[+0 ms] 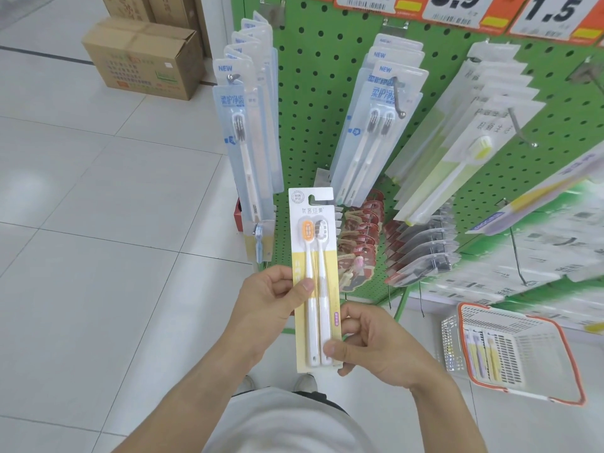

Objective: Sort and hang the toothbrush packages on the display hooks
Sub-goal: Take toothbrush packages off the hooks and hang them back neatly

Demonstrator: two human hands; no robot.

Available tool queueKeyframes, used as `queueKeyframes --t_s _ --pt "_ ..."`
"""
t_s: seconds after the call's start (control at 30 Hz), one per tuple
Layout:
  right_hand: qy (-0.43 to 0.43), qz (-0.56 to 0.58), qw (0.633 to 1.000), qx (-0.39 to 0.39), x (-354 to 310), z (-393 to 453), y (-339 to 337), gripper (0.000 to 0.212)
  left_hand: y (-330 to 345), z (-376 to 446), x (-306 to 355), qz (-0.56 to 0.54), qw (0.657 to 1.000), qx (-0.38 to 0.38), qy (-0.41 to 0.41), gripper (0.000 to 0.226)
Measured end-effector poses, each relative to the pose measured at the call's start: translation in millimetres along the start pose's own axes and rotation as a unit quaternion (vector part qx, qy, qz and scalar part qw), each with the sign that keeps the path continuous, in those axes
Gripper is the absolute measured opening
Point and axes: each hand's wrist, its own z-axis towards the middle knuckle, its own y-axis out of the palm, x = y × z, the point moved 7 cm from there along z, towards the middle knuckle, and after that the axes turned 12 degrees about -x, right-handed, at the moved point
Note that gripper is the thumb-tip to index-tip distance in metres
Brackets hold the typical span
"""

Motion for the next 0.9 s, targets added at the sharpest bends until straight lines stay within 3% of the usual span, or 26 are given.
queueKeyframes --t_s 0.13,0.33,0.47,0.57,0.67,0.77,0.9 --pt "0.016 -0.011 1.0 0.005 2.0 1.5 -3.6 0.024 0.2 1.2 -0.3 0.018 1.0 0.005 -0.003 0.018" --pt "-0.008 -0.016 0.998 0.068 -6.8 6.9 -5.9 0.025 -2.8 4.1 1.1 0.04 0.999 0.018 -0.014 0.018" --pt "-0.002 -0.171 0.977 0.13 -22.9 9.5 -5.7 0.015 -5.2 4.2 9.2 0.183 0.98 0.081 0.018 0.036" --pt "-0.001 -0.315 0.933 0.172 -38.3 12.7 1.0 0.028 -1.8 4.4 12.7 0.148 0.986 0.079 0.026 0.034" --pt "-0.036 -0.355 0.914 0.193 -40.7 17.6 6.5 0.023 -1.3 3.6 17.6 0.151 0.984 0.087 0.035 0.04" --pt "-0.063 -0.348 0.914 0.198 -42.4 18.3 12.8 0.026 -8.2 5.4 16.5 0.141 0.982 0.12 0.039 0.044" --pt "-0.075 -0.247 0.951 0.17 -39.0 15.1 8.5 0.031 -13.3 7.1 10.9 0.119 0.986 0.115 0.034 0.034"
